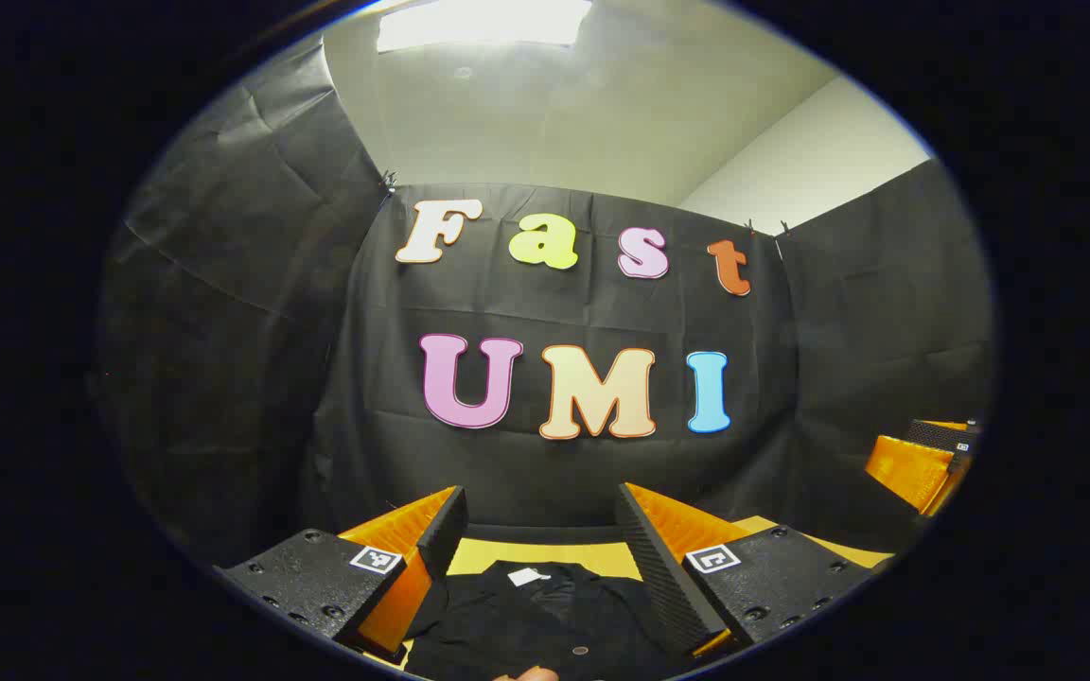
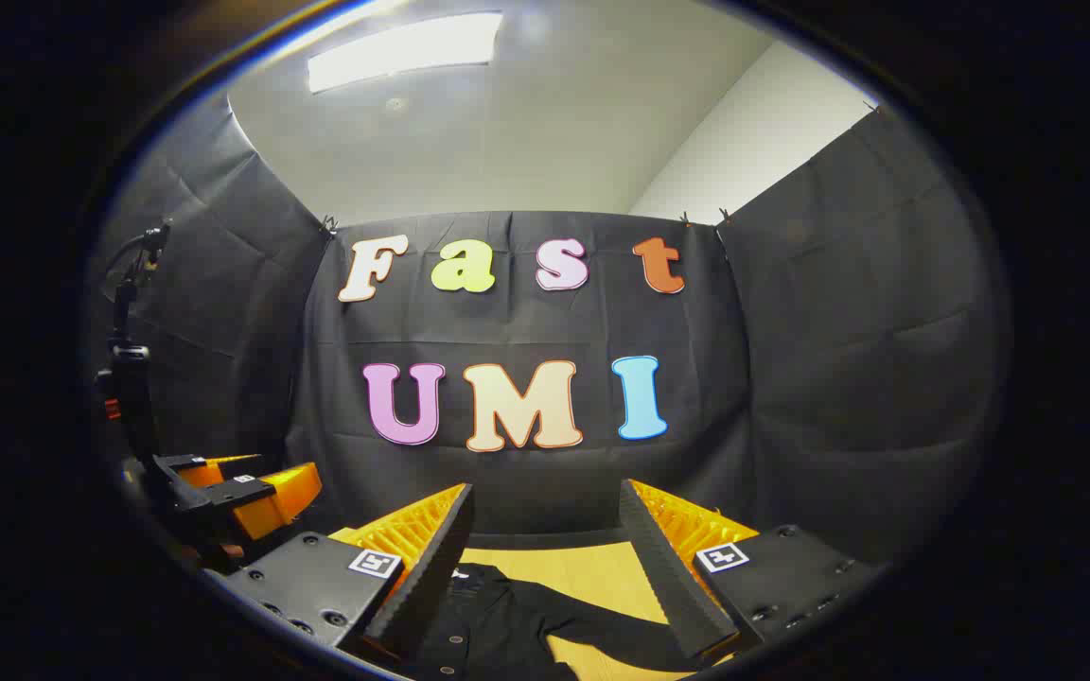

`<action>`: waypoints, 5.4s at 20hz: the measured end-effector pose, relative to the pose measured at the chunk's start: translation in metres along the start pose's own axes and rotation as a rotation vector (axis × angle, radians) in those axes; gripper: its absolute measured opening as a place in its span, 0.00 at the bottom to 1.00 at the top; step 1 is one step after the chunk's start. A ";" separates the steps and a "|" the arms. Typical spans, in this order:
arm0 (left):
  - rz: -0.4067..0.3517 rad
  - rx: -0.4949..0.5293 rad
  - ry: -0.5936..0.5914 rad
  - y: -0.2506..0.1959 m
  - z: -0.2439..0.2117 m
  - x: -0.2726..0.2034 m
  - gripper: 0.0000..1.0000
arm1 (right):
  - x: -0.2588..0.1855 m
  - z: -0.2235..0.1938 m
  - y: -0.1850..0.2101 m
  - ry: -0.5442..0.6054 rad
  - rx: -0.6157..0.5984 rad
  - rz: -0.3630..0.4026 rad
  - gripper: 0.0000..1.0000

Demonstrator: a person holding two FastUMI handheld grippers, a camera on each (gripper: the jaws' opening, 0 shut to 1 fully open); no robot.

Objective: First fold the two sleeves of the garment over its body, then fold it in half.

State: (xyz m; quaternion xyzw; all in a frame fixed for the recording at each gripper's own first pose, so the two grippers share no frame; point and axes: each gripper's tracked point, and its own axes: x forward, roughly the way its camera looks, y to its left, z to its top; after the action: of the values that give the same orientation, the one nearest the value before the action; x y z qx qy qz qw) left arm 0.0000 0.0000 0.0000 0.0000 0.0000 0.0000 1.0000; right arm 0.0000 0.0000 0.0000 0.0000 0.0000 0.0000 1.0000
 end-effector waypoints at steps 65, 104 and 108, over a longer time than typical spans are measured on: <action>0.241 0.202 0.084 -0.071 -0.031 -0.001 0.97 | -0.017 -0.412 -0.284 1.059 -0.064 0.006 0.92; 0.529 0.161 0.192 0.301 -0.072 -0.058 0.94 | 0.157 -0.244 0.209 0.655 0.047 0.399 0.14; 0.542 0.167 0.210 0.330 -0.079 -0.072 0.97 | 0.160 -0.258 0.261 0.668 0.009 0.440 0.10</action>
State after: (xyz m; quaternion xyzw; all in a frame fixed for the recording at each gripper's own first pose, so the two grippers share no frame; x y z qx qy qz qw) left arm -0.0716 0.3296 -0.0787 0.0823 0.1036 0.2670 0.9546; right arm 0.1605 0.2607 -0.2582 0.0045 0.3254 0.2140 0.9210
